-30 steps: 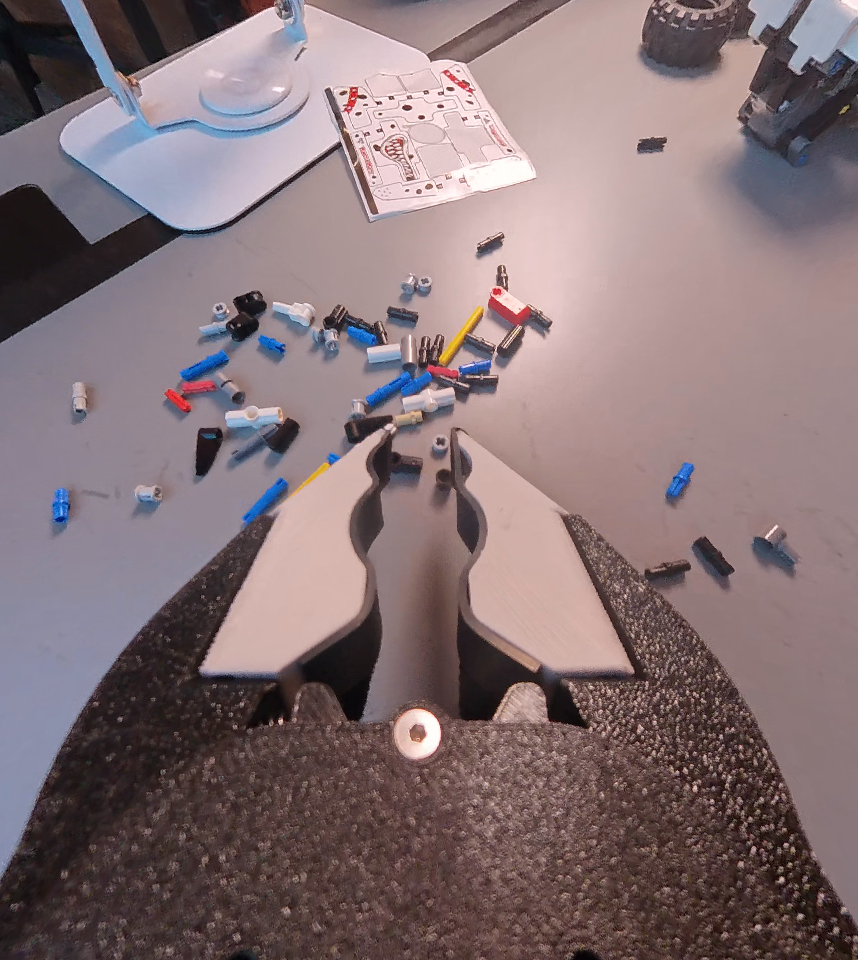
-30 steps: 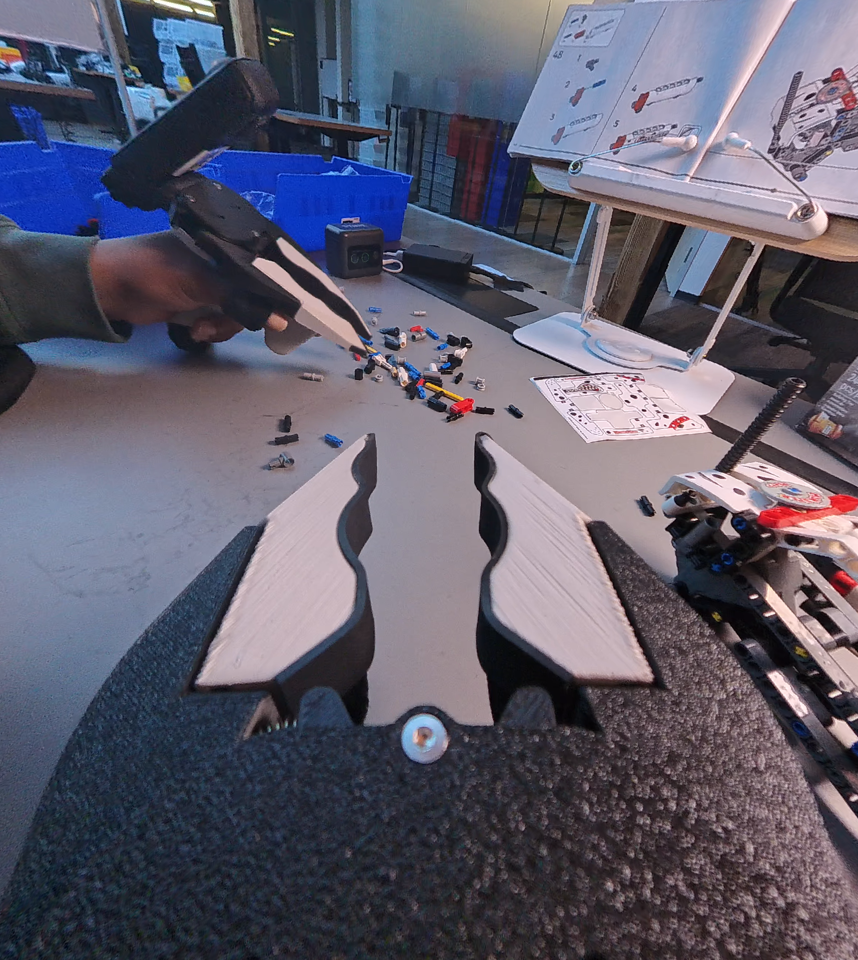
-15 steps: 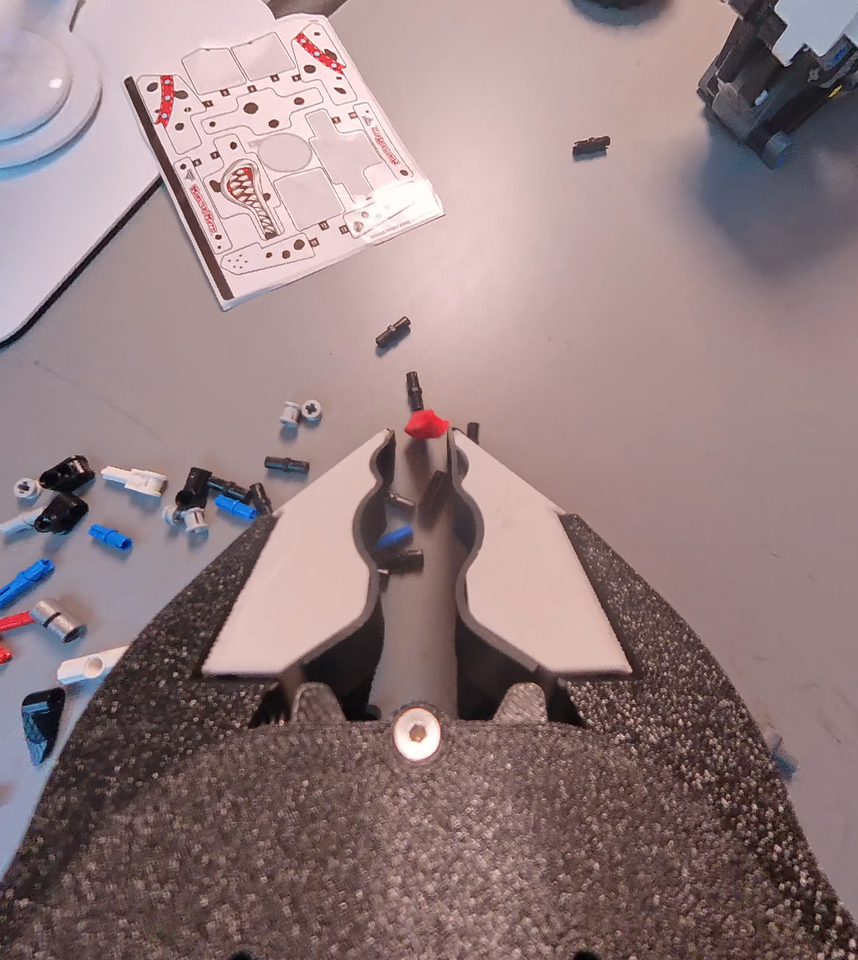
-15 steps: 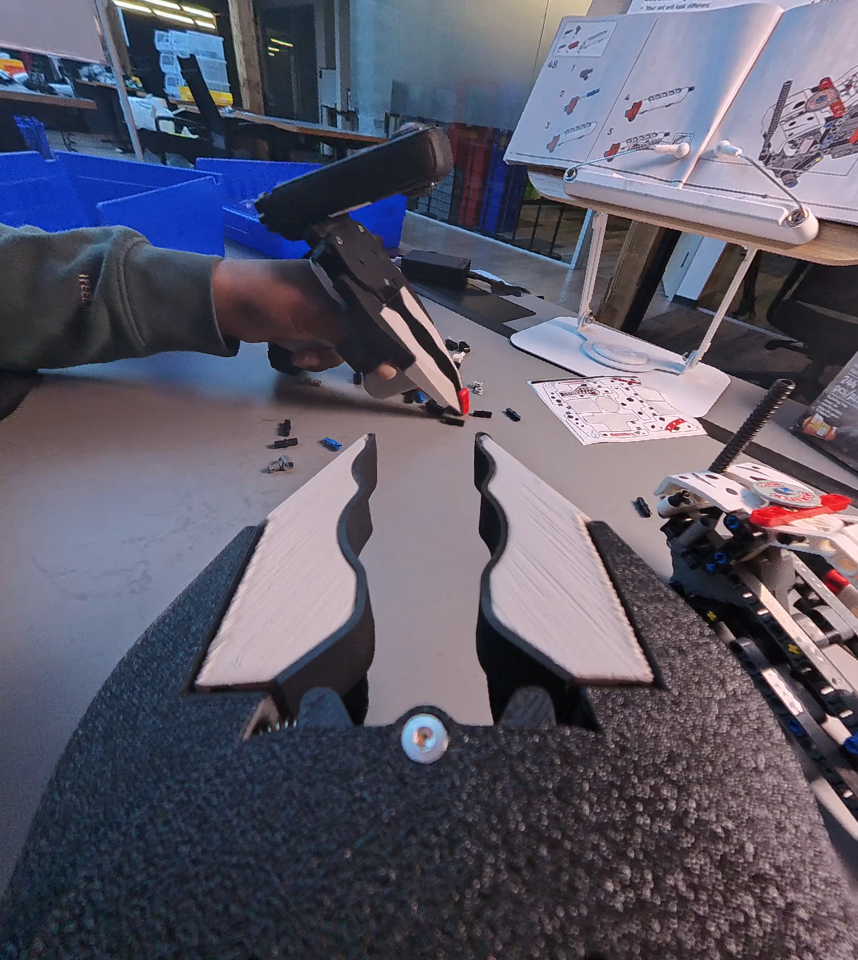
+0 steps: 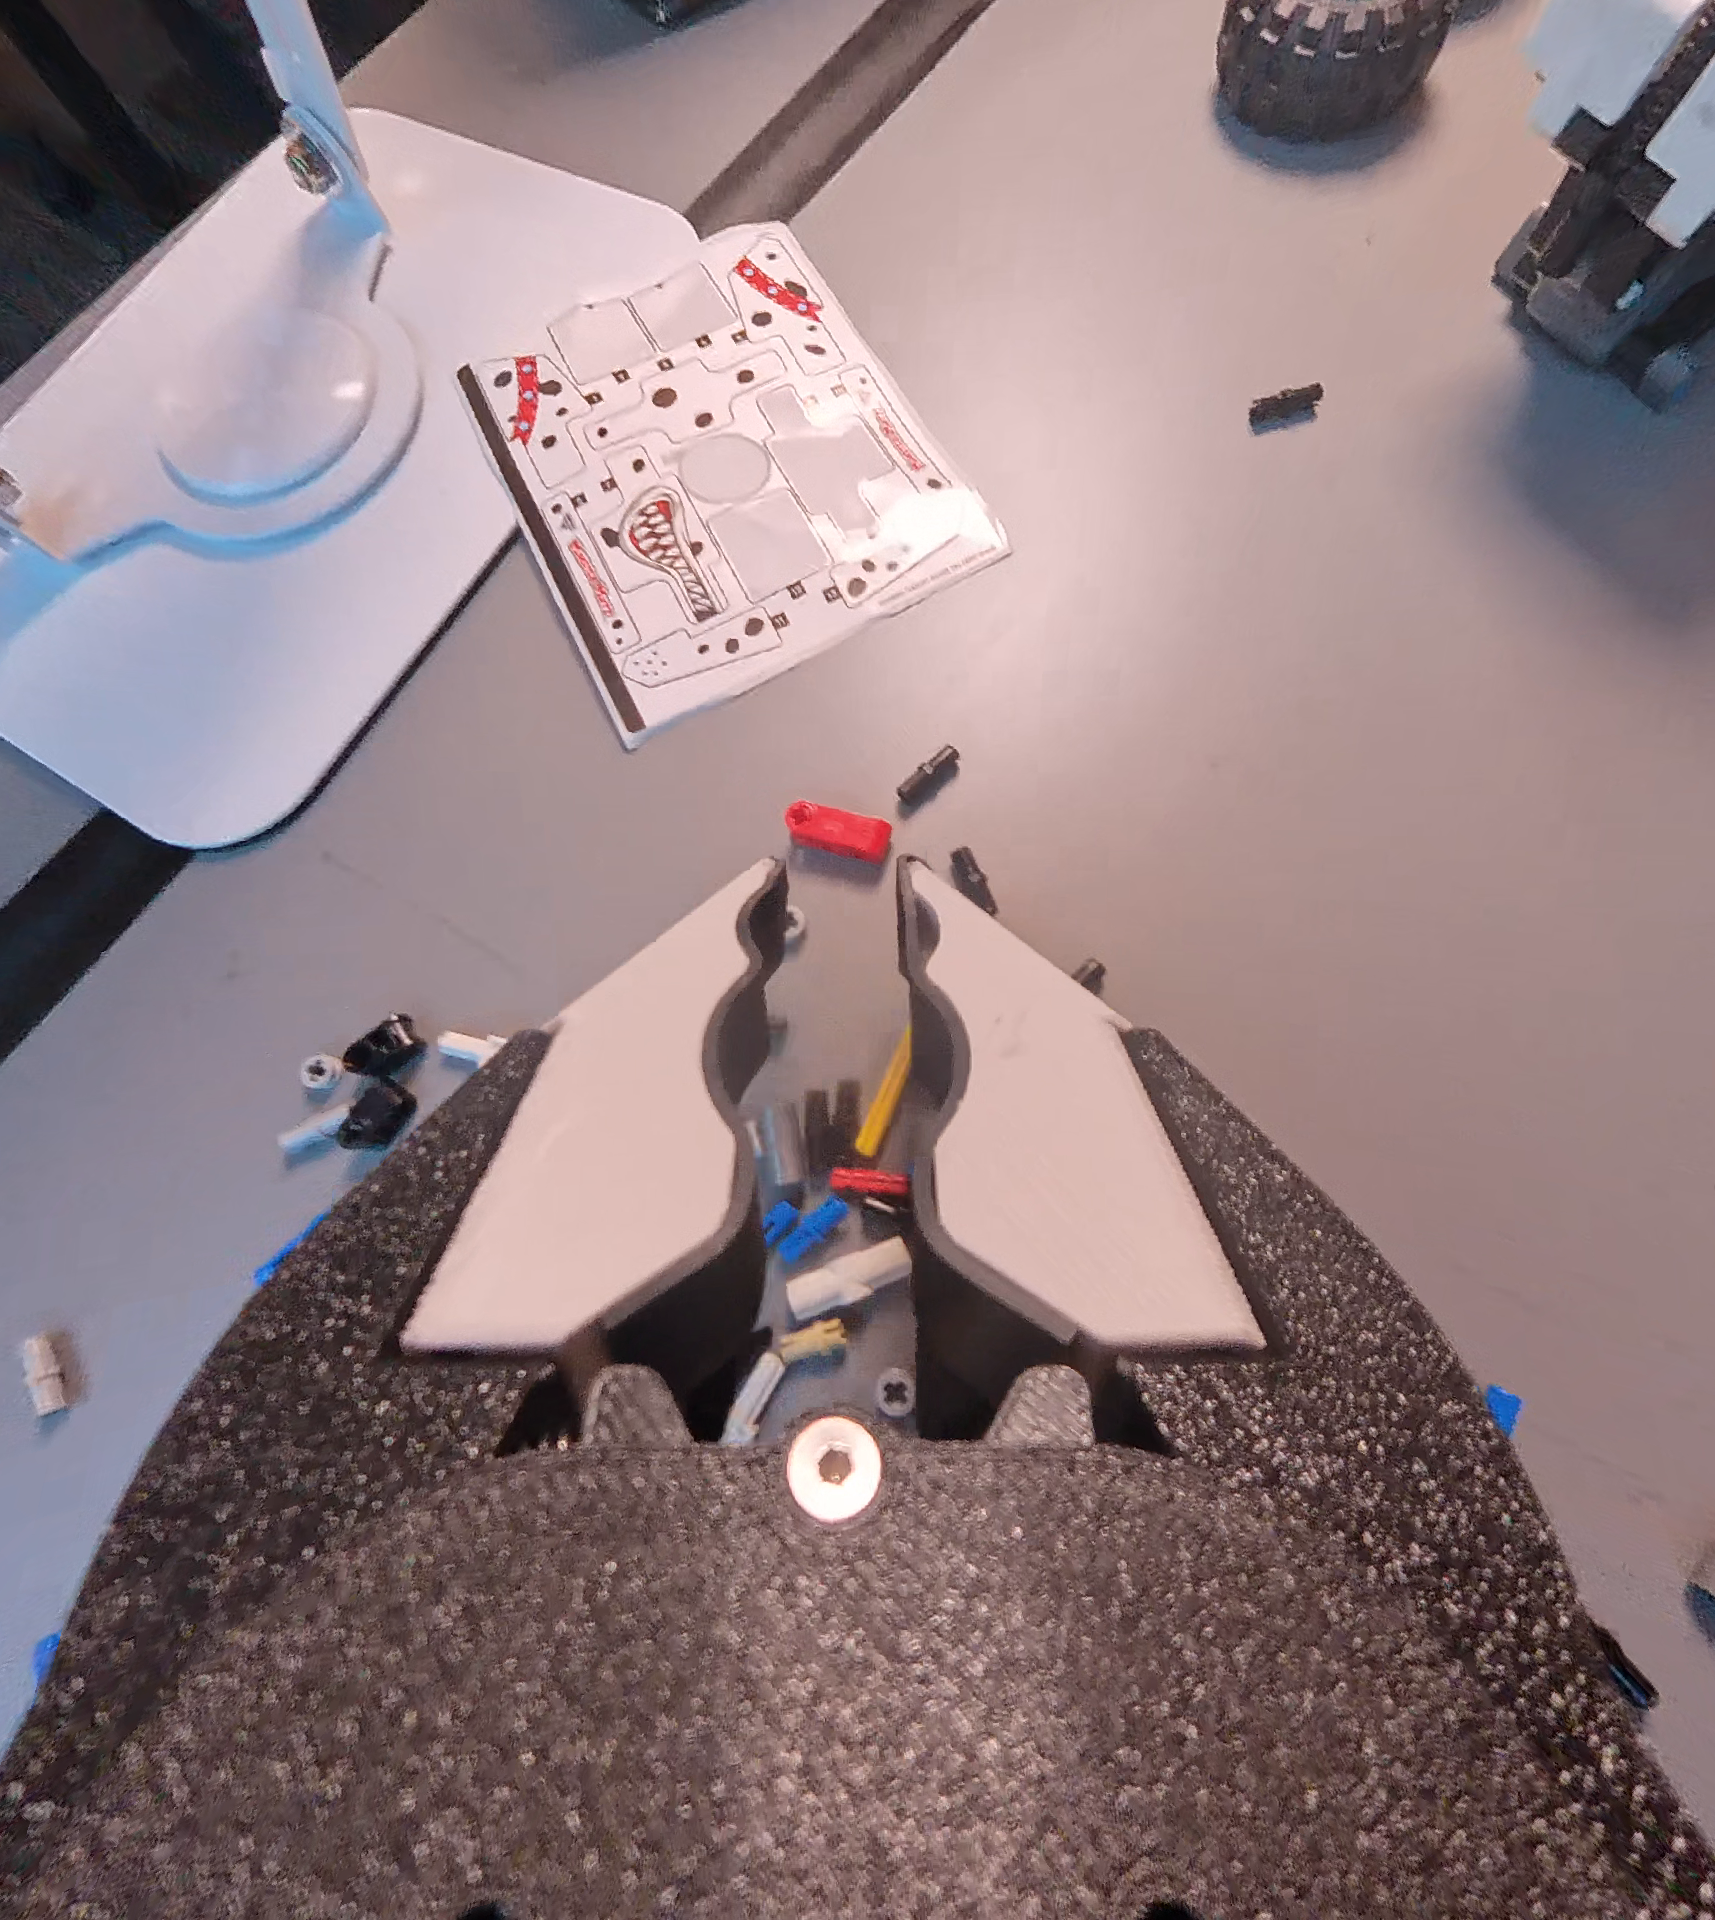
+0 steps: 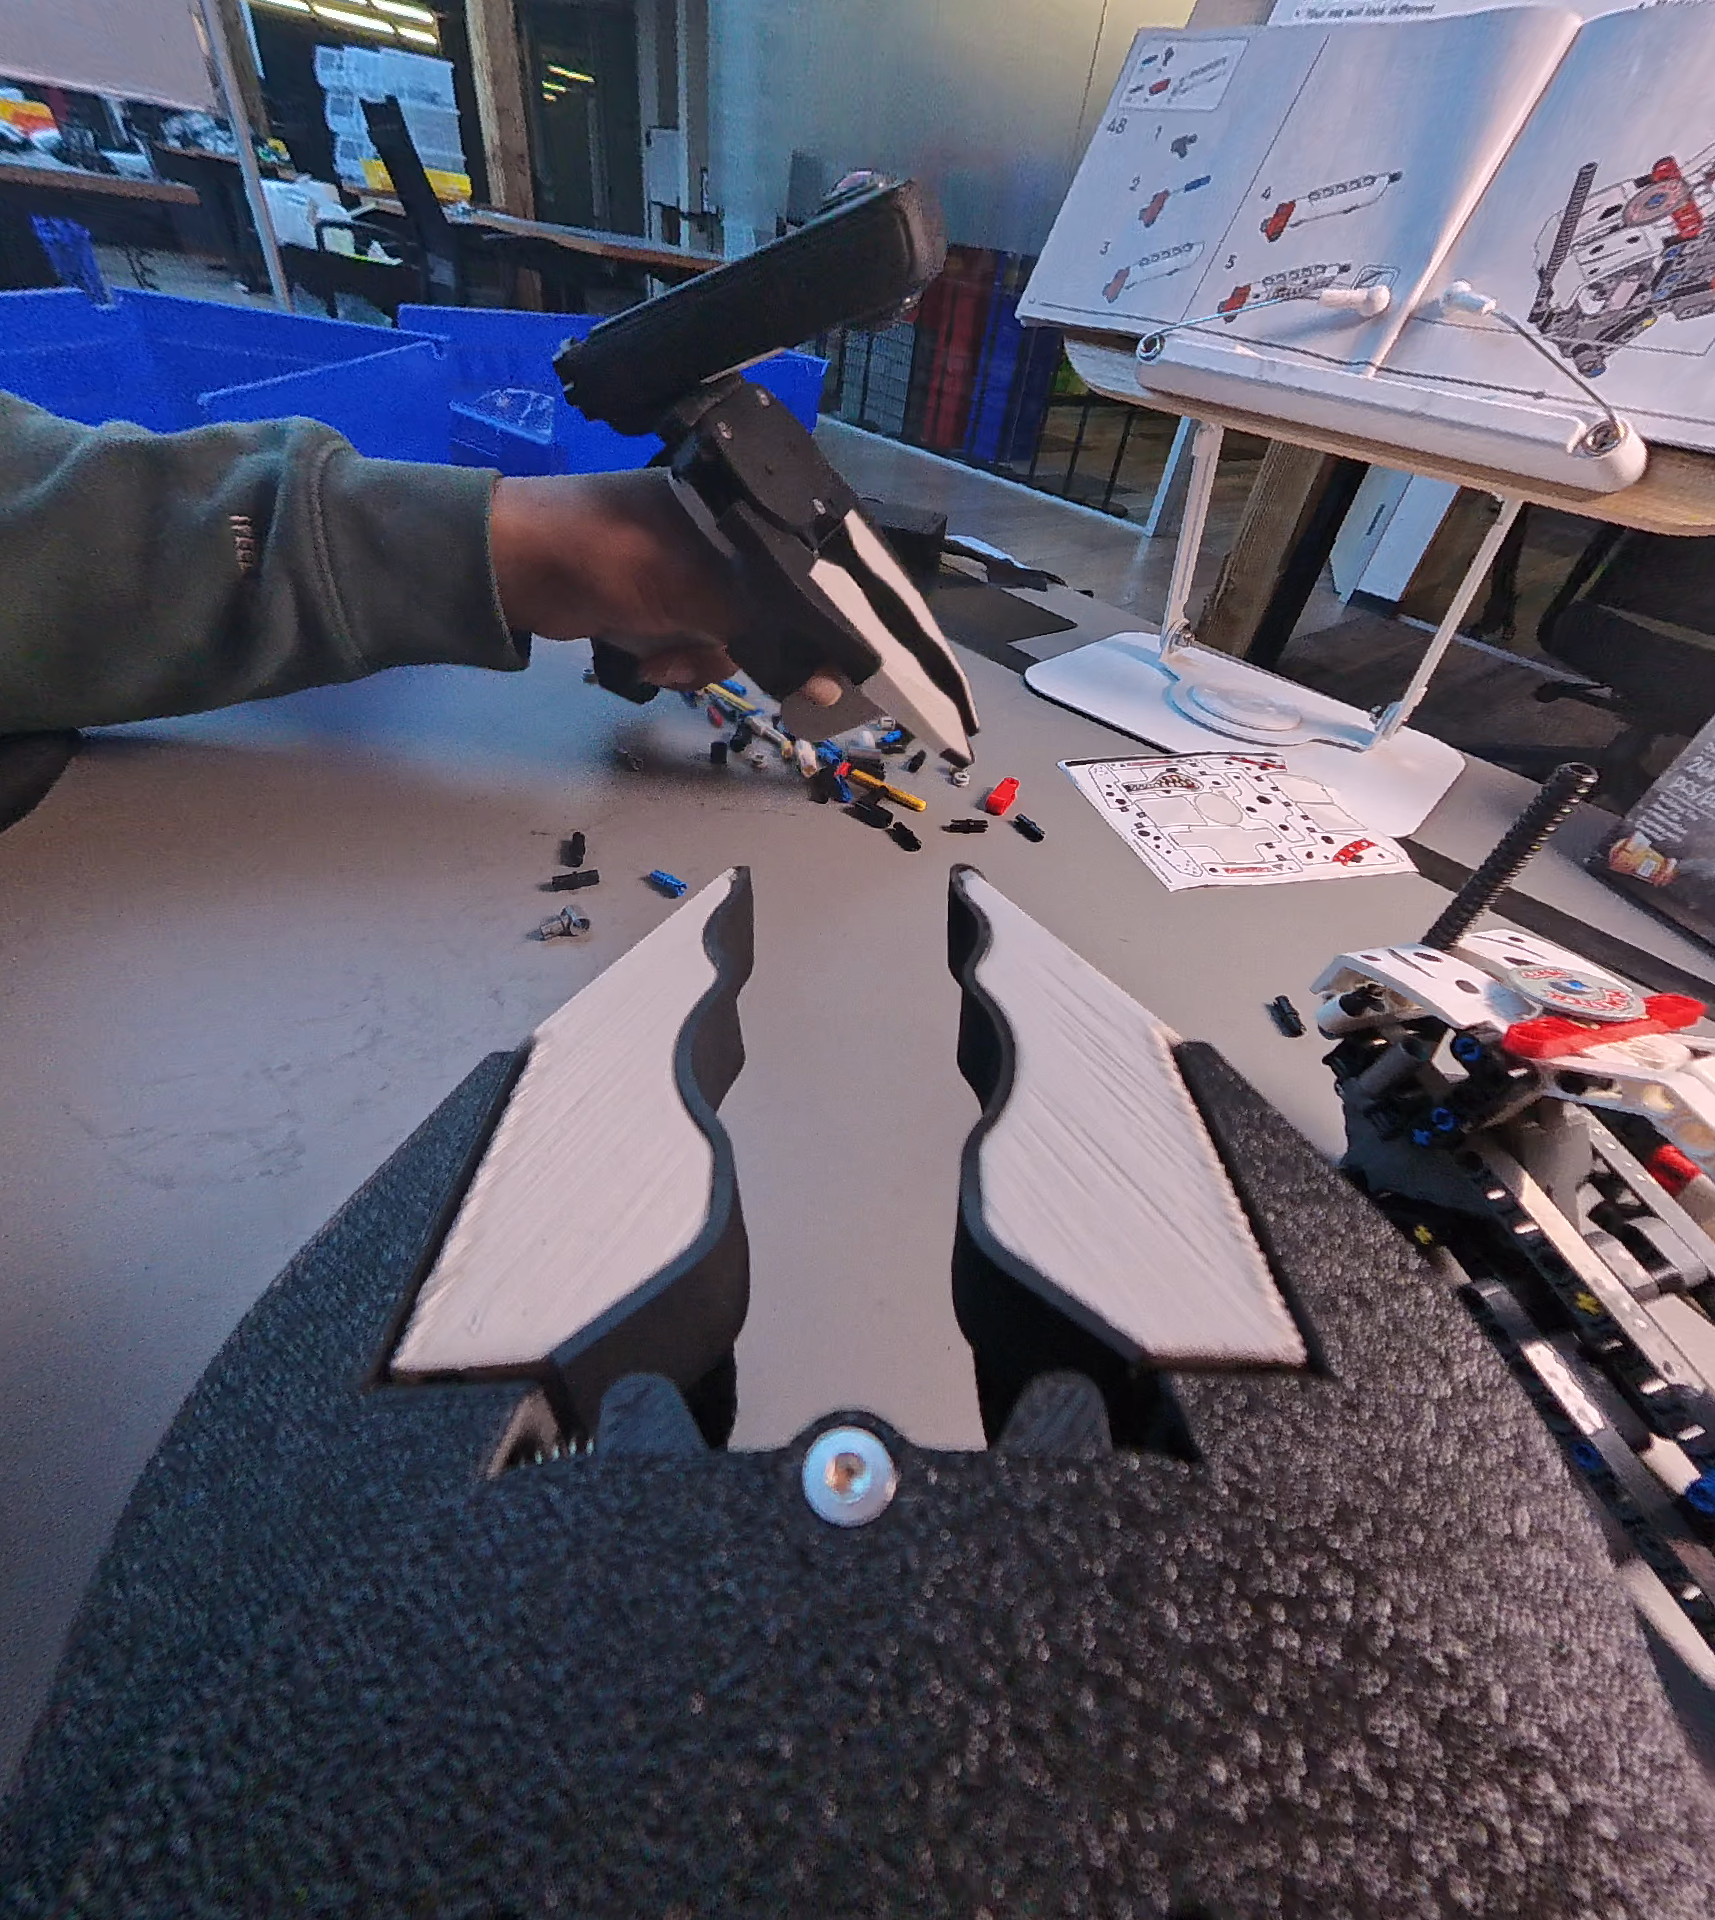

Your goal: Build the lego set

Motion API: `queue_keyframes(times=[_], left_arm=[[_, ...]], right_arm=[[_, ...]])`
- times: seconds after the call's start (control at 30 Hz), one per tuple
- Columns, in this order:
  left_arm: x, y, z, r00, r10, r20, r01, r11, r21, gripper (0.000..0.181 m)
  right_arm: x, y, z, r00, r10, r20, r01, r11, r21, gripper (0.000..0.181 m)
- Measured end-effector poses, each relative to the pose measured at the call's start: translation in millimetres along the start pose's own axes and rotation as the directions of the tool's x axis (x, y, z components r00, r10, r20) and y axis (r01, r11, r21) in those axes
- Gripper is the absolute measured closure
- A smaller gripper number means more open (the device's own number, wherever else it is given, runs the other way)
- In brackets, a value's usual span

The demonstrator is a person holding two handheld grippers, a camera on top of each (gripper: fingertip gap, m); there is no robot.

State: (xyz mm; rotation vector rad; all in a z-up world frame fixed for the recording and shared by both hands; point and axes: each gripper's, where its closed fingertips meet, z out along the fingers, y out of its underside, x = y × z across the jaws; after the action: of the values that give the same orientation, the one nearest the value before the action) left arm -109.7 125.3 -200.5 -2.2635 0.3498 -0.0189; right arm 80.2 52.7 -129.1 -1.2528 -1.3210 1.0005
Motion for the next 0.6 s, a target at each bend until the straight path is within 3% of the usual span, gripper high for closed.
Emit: queue_keyframes(times=[0.1, 0.23, 0.4, 0.6], left_arm=[[-2, -3, 11, 0.997, -0.053, -0.056, 0.051, 0.998, -0.037, 0.151], [1, 2, 23, 0.998, -0.002, -0.063, -0.004, 0.995, -0.096, 0.148], [2, 6, 29, 0.998, -0.004, -0.066, -0.002, 0.995, -0.098, 0.165], [1, 6, 30, 0.998, 0.0, -0.056, -0.005, 0.996, -0.084, 0.166]], right_arm=[[1, 1, 1, 1.0, 0.003, -0.004, -0.003, 1.0, -0.005, 0.144], [4, 0, 0, 1.0, 0.017, -0.009, -0.017, 1.0, 0.004, 0.144], [3, 1, 0, 1.0, 0.012, -0.004, -0.012, 1.0, 0.002, 0.144], [1, 1, 0, 1.0, 0.005, 0.0, -0.005, 1.0, -0.002, 0.144]])
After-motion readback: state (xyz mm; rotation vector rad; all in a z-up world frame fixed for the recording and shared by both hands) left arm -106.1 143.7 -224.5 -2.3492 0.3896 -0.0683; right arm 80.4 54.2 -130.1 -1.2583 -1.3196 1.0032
